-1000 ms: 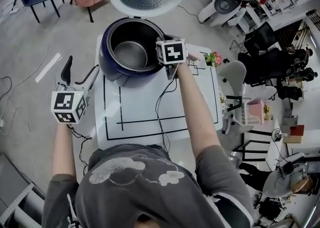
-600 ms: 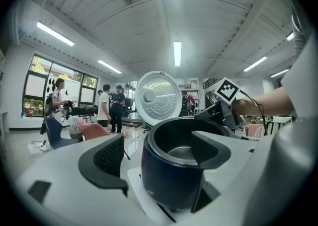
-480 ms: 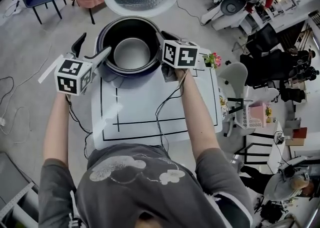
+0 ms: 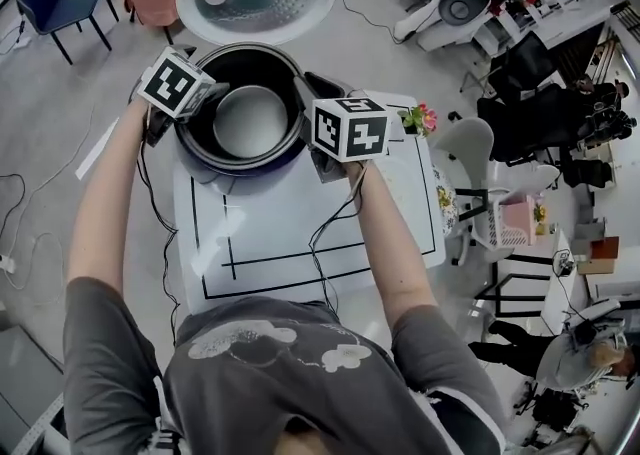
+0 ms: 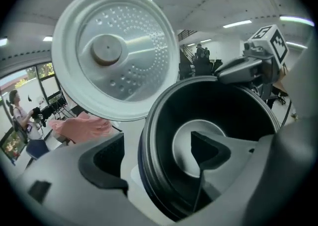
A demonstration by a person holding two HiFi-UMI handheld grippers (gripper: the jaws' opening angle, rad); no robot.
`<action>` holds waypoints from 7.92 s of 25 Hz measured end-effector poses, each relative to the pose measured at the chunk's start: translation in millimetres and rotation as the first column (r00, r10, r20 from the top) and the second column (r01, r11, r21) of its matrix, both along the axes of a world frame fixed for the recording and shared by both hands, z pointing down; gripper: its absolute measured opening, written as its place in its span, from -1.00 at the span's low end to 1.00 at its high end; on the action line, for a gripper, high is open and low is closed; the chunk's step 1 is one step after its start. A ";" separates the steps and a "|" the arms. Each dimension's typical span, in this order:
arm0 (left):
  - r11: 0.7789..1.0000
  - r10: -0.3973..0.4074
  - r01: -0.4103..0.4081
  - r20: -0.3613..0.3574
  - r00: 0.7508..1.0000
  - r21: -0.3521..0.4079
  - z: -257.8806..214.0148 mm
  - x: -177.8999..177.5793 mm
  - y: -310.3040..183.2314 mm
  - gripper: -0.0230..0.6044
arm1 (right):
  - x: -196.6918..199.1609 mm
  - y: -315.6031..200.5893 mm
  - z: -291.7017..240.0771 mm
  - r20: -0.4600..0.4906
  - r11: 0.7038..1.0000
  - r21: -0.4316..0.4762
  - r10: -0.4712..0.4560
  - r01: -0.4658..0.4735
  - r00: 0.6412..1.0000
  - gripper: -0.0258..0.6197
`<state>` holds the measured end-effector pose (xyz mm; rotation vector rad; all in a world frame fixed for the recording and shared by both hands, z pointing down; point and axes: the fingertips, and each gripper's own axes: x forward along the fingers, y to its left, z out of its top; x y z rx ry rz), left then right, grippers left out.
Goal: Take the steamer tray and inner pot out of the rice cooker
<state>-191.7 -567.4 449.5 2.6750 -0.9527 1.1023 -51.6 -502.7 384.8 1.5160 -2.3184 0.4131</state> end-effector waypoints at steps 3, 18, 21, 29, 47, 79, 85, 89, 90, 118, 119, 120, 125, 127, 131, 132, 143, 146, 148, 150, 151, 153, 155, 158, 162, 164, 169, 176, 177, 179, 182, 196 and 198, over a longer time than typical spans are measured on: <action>1.000 0.020 -0.021 0.091 0.996 0.013 8.0 3.9 -6.5 0.27 | 0.6 0.3 0.7 0.013 1.000 0.001 -0.004 0.004 1.000 -0.68; 0.995 -0.045 0.025 0.214 0.976 0.096 2.6 7.0 -25.4 -0.56 | 5.8 -0.6 4.5 0.069 1.000 -0.002 -0.018 0.019 0.997 -0.69; 0.992 -0.025 0.001 0.185 0.982 0.129 -13.7 9.0 -26.3 -0.71 | 9.1 1.8 9.6 0.083 1.000 -0.016 -0.012 0.013 0.997 -0.68; 0.999 0.039 -0.040 0.046 0.998 0.002 -27.9 15.0 -2.1 -0.82 | 15.7 4.1 6.1 0.060 1.000 0.004 0.006 -0.006 0.998 -0.67; 0.999 0.036 -0.035 0.088 0.995 -0.003 -65.2 15.6 2.3 -0.82 | 14.2 1.7 8.2 0.132 0.980 -0.172 0.120 -0.096 0.984 -0.70; 0.789 -0.330 0.314 -0.067 0.942 0.528 -223.7 30.1 287.6 -0.81 | 44.4 234.0 -128.1 0.074 0.957 0.240 -0.187 0.164 0.980 -0.70; 0.795 -0.373 0.343 -0.042 0.927 0.501 -201.8 58.8 360.2 -0.81 | 73.2 295.9 -108.4 0.092 0.952 0.205 -0.249 0.227 0.964 -0.70; 0.824 -0.403 0.396 -0.072 0.912 0.404 -166.8 60.8 387.5 -0.81 | 76.8 321.0 -86.0 0.069 0.949 0.160 -0.284 0.271 0.956 -0.70; 0.832 -0.409 0.408 -0.080 0.909 0.376 -157.4 60.5 392.5 -0.81 | 77.0 325.5 -80.5 0.068 0.949 0.151 -0.291 0.278 0.954 -0.70; 0.910 -0.366 0.327 -0.121 0.923 -0.255 74.3 75.1 334.5 -0.77 | 86.2 283.1 115.6 0.078 0.951 -0.256 -0.157 0.172 0.985 -0.70; 0.910 -0.361 0.321 -0.120 0.925 -0.262 79.5 75.6 331.9 -0.76 | 86.5 281.6 122.2 0.077 0.949 -0.266 -0.155 0.170 0.985 -0.70; 0.910 -0.358 0.316 -0.122 0.926 -0.269 84.0 76.0 329.4 -0.76 | 87.0 279.8 127.4 0.078 0.948 -0.272 -0.152 0.168 0.985 -0.70; 0.906 -0.350 0.296 -0.142 0.926 -0.302 91.2 76.2 313.3 -0.74 | 86.8 264.4 135.8 0.073 0.948 -0.276 -0.142 0.157 0.987 -0.70; 0.899 -0.356 0.295 -0.145 0.923 -0.324 95.4 77.8 309.5 -0.74 | 89.2 259.6 140.6 0.062 0.947 -0.281 -0.141 0.153 0.988 -0.70; 0.892 -0.360 0.279 -0.183 0.915 -0.356 98.6 80.8 309.4 -0.70 | 92.0 257.6 146.0 0.058 0.947 -0.288 -0.132 0.144 0.989 -0.69; 0.896 -0.357 0.277 -0.192 0.914 -0.347 97.0 81.0 309.9 -0.69 | 93.1 257.6 145.2 0.054 0.948 -0.287 -0.127 0.137 0.990 -0.69; 0.927 -0.370 0.340 -0.234 0.899 -0.157 92.6 83.3 325.5 0.23 | 117.5 277.4 143.5 0.018 0.977 -0.174 -0.123 0.124 0.992 -0.15; 0.914 -0.406 0.392 -0.248 0.879 -0.109 79.0 77.4 330.9 0.27 | 126.2 281.5 126.0 0.077 0.986 -0.122 -0.107 0.116 0.991 -0.14; 0.901 -0.431 0.428 -0.259 0.864 -0.070 64.7 69.6 335.0 0.29 | 128.3 285.0 114.1 0.090 0.990 -0.081 -0.112 0.119 0.990 -0.14; 0.887 -0.452 0.462 -0.269 0.851 -0.031 49.7 61.5 342.2 0.29 | 128.8 290.4 103.3 0.098 0.991 -0.042 -0.124 0.129 0.987 -0.14; 0.880 -0.460 0.476 -0.273 0.845 -0.011 41.9 58.3 347.1 0.29 | 129.2 293.7 97.7 0.103 0.991 -0.023 -0.132 0.135 0.986 -0.14; 0.866 -0.472 0.499 -0.285 0.834 0.030 24.5 53.3 358.5 0.29 | 129.5 300.1 84.9 0.115 0.989 0.020 -0.148 0.147 0.982 -0.14; 0.854 -0.477 0.517 -0.301 0.826 0.064 7.5 51.1 371.7 0.29 | 127.7 306.7 73.7 0.117 0.984 0.055 -0.172 0.167 0.978 -0.14; 0.840 -0.477 0.532 -0.325 0.817 0.105 -10.7 56.9 393.2 0.29 | 123.0 320.7 60.7 0.103 0.971 0.102 -0.228 0.218 0.968 -0.14; 0.827 -0.458 0.537 -0.355 0.815 0.165 -29.3 76.6 421.0 0.29 | 122.7 344.1 42.4 0.108 0.949 0.176 -0.283 0.262 0.953 -0.16; 0.818 -0.452 0.542 -0.367 0.813 0.194 -36.9 85.3 434.9 0.29 | 126.6 354.2 33.7 0.120 0.941 0.214 -0.291 0.261 0.949 -0.20; 0.804 -0.454 0.563 -0.413 0.790 0.192 -42.0 100.4 473.6 0.28 | 137.9 377.3 23.8 0.142 0.928 0.267 -0.303 0.258 0.942 -0.38; 0.784 -0.495 0.605 -0.446 0.746 0.140 -29.4 100.6 506.8 -0.22 | 137.6 393.0 25.2 0.137 0.927 0.292 -0.283 0.234 0.949 -0.63; 0.784 -0.502 0.608 -0.446 0.741 0.128 -25.7 99.4 510.1 -0.34 | 138.4 394.3 24.6 0.131 0.928 0.299 -0.272 0.224 0.953 -0.74; 0.786 -0.518 0.612 -0.441 0.733 0.093 -15.6 96.9 517.3 -0.57 | 140.4 398.4 22.6 0.128 0.927 0.312 -0.258 0.208 0.958 -0.83; 0.791 -0.530 0.609 -0.435 0.728 0.055 -4.1 93.2 529.2 -0.83 | 144.6 405.1 16.1 0.142 0.925 0.337 -0.231 0.173 0.962 -0.84; 0.777 -0.552 0.629 -0.460 0.696 0.020 -5.9 61.0 561.3 -0.90 | 126.9 419.8 24.6 0.123 0.943 0.291 -0.207 0.164 0.971 -0.84; 0.767 -0.565 0.642 -0.473 0.676 0.001 -7.3 57.7 558.9 -0.91 | 127.1 419.0 23.0 0.122 0.940 0.297 -0.210 0.166 0.970 -0.84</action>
